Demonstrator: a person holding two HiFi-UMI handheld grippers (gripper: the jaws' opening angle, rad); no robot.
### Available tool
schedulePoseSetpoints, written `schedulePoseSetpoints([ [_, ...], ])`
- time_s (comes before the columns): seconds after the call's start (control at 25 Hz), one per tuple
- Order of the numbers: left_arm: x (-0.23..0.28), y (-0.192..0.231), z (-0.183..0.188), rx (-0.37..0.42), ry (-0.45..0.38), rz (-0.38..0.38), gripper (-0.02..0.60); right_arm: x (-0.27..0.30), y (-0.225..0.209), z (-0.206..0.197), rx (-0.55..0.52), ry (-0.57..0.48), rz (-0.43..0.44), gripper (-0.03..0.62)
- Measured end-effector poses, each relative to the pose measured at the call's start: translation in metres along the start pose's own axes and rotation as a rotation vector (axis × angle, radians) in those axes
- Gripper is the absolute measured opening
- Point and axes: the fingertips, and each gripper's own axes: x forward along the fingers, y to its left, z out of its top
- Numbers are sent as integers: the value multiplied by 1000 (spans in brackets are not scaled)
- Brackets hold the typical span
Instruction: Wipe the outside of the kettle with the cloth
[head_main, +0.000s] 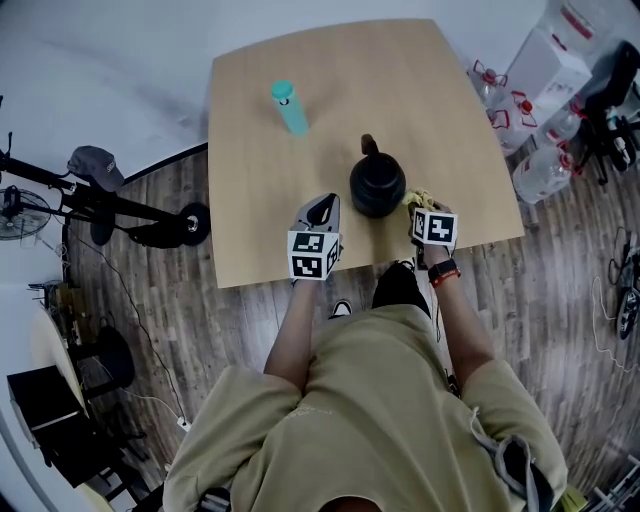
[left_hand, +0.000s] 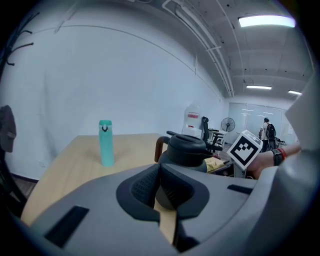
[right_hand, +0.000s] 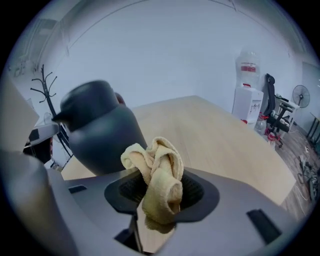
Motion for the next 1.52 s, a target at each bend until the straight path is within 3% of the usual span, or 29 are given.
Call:
schedulePoseSetpoints([
  [0.16, -7, 2, 35, 39, -44, 16, 25, -30, 5, 48, 4, -130, 36, 173],
  [0.4, -12, -2, 95, 27, -124, 19, 25, -92, 16, 126, -3, -327, 78, 173],
  [0.56, -17, -3, 137, 38, -191, 49, 25, -130, 27, 173, -88, -447, 52, 172],
  [0.68, -20, -9, 164, 59, -235, 72, 25, -158, 35, 199, -137, -529, 42, 173],
  [0.88, -21, -17, 201, 83, -289, 83, 25, -189, 50, 230, -117, -628, 119, 172],
  [1.16, -25, -2, 215, 69, -311, 125, 25, -199, 75, 256, -222, -680, 114, 170],
  [1.52, -31, 2, 222, 89, -322, 151, 25, -189, 83, 258, -210, -670, 146, 170],
])
